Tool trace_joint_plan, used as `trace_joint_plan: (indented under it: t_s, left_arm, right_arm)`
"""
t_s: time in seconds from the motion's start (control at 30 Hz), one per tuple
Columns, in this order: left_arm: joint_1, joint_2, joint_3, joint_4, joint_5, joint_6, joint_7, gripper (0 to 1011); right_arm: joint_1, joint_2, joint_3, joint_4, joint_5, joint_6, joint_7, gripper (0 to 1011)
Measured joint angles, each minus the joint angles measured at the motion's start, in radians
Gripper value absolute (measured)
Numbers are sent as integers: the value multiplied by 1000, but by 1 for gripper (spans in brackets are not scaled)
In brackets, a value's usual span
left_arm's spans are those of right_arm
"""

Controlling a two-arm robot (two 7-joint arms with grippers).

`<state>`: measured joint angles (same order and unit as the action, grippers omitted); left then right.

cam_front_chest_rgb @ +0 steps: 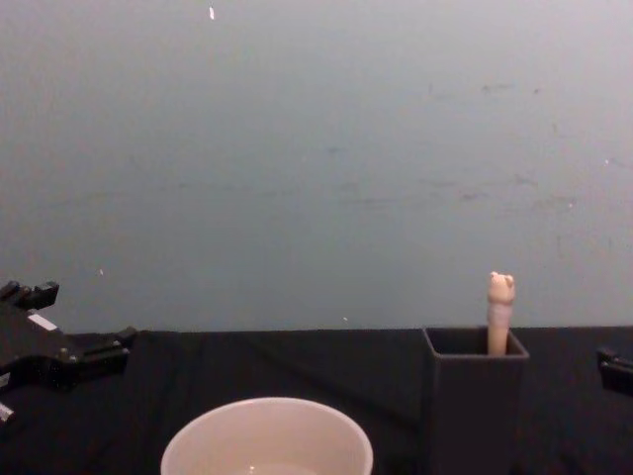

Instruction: Pick up the stirring spoon with one hand, stir inside the cup, then place it back in its original position.

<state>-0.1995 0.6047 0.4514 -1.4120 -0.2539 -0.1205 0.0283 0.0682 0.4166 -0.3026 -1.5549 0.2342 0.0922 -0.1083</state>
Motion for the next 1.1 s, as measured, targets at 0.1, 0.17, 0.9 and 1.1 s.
trace_joint_plan:
  t_s: [0.1,0.17,0.9,1.1]
  left_arm:
    - [0,0,0,0,0,0,0,1001]
    - [0,0,0,0,0,0,0,1001]
    - [0,0,0,0,0,0,0,1001]
    - [0,0,0,0,0,0,0,1001]
  right_arm:
    - [0,0,0,0,0,0,0,1003]
    - [0,0,-1,-1,0,0,0,1003]
    - [0,1,-1,-2,1,-2,-1,1003]
    - [0,1,-1,-2,1,-2,-1,1002]
